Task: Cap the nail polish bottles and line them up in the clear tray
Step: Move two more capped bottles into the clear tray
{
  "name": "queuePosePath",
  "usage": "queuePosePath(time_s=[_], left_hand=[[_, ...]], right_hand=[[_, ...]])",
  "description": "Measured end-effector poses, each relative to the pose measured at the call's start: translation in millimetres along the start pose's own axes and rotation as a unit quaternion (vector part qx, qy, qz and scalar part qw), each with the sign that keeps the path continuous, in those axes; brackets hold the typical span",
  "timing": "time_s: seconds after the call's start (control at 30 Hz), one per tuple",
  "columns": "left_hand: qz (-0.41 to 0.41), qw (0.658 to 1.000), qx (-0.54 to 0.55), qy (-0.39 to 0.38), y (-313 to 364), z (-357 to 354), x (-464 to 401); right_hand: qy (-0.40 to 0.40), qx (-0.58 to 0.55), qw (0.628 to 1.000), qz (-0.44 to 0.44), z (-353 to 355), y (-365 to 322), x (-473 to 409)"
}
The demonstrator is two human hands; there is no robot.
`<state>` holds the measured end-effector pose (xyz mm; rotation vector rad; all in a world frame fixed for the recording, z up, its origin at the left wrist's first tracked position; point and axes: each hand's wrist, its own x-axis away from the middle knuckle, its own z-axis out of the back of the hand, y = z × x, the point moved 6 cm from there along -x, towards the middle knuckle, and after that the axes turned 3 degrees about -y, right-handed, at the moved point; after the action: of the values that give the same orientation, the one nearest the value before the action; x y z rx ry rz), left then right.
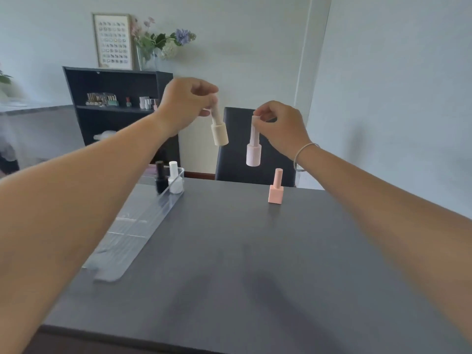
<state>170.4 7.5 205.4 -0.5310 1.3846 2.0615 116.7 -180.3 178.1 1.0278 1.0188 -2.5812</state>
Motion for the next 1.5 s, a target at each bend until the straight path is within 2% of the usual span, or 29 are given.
queuePosePath(time_s=[0.2,0.4,0.63,0.9,1.5], left_hand=[[0.043,0.993,-0.1,0.042,-53,94,25],[0.091,0.983,-0.152,0.039,-114,137,47],[0.114,0.977,-0.176,0.032,-158,133,48],[0.13,0.977,-0.17,0.018,-192,123,44],[0.145,0.982,-0.113,0.029,-210,109,41]], right_hand=[[-0.06,-0.034,0.997,0.04,-78,-62,-11],[-0.108,-0.062,0.992,0.028,-154,-85,-15],[-0.123,-0.082,0.989,0.02,-206,-87,-18],[-0.154,-0.054,0.986,0.019,-244,-77,-19],[-0.15,0.1,0.983,0.042,-269,-69,-22]])
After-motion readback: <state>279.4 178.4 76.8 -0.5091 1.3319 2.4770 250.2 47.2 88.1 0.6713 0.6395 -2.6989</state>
